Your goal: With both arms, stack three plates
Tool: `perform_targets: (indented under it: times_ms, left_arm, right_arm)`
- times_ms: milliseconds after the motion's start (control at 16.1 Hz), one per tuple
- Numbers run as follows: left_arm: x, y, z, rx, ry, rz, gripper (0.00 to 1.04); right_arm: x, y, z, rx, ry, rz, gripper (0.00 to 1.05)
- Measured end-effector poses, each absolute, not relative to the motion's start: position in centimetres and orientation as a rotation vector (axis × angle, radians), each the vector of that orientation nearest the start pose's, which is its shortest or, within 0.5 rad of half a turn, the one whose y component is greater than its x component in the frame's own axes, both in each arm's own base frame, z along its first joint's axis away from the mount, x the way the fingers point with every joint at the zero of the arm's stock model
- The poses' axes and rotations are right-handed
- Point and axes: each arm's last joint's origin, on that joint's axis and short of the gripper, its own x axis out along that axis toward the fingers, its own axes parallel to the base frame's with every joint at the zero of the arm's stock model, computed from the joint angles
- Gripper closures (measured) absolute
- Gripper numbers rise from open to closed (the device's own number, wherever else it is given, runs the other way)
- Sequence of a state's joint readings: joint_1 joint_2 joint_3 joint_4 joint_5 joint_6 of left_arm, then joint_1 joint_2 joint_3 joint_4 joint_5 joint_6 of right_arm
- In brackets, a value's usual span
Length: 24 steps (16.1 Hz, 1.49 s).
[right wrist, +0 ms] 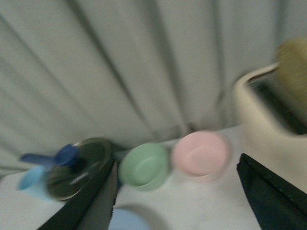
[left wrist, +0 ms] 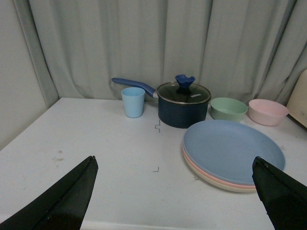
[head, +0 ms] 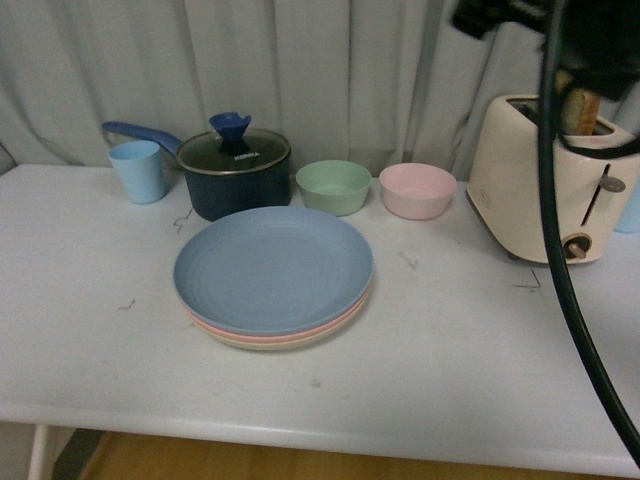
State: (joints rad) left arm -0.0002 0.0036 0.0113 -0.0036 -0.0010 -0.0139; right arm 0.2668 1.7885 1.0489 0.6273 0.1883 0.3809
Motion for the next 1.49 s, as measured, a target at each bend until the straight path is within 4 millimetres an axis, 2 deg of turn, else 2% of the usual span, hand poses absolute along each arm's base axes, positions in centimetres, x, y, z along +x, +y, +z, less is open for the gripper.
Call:
perform_targets:
  times_ms: [124,249,497,560,684,746,933,1492]
  left_arm:
    - [9.7,0.0,16.7,-0.014,-0.004,0.0,0.07]
    - [9.7,0.0,16.7,-0.014,-0.004,0.0,0.07]
    - [9.7,0.0,16.7,-0.014,-0.004,0.0,0.07]
    - [9.7,0.0,16.7,-0.014,-0.004,0.0,0.07]
    - [9.7,0.0,16.7,-0.014,-0.004,0.0,0.07]
    - [9.7,0.0,16.7,-0.014,-0.004,0.0,0.07]
    - [9.7,0.0,16.7,-0.014,-0.004,0.001,0.07]
    - [9.7,0.0,16.7,-0.014,-0.004,0.001,0.07]
  right_arm:
    - [34.2,5.7,24.1,0.164,0.031,-0.009,0.46]
    - [29.5,3.2,25.3,0.063,0.018,-0.032,0.66]
    - [21.5,1.8,24.3,0.003,0.048,0.009,1.04]
    - [19.8,1.4,23.9,0.005,0.01,-0.003,1.03]
    - [18.5,1.1,23.5,0.008,-0.029,-0.007,1.03]
    - [17.9,0.4,22.6,0.005,-0.017,0.007,1.03]
    - [16.5,-0.1,20.5,0.006,0.012,-0.009,1.03]
    - [13.6,-0.1,18.4,0.006,0.001,-0.008,1.03]
